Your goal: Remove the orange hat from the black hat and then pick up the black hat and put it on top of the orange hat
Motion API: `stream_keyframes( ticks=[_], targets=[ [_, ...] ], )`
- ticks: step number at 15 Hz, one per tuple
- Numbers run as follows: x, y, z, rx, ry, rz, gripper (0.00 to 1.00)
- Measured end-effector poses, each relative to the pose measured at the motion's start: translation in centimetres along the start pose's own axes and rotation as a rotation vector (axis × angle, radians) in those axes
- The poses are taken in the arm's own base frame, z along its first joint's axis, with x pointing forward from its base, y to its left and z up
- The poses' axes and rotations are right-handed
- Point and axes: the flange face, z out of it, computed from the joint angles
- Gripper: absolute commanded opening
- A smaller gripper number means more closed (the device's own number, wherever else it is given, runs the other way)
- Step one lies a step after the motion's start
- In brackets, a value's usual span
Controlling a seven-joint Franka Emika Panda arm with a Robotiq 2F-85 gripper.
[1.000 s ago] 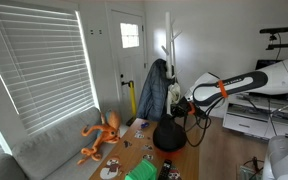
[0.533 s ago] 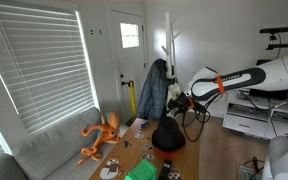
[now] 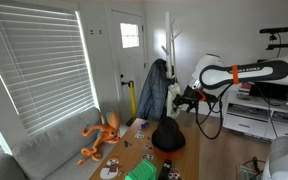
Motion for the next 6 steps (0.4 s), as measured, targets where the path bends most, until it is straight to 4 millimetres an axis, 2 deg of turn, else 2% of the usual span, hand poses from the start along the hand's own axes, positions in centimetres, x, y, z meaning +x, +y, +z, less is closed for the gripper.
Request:
stream_keyframes(
  ticks=[3, 6],
  targets=[
    [-0.9, -0.1, -1.6, -0.073, -0.002, -0.046, 1.0],
    [-1.2, -0.2, -2.1, -0.097, 0.005, -0.06, 1.0]
  ],
)
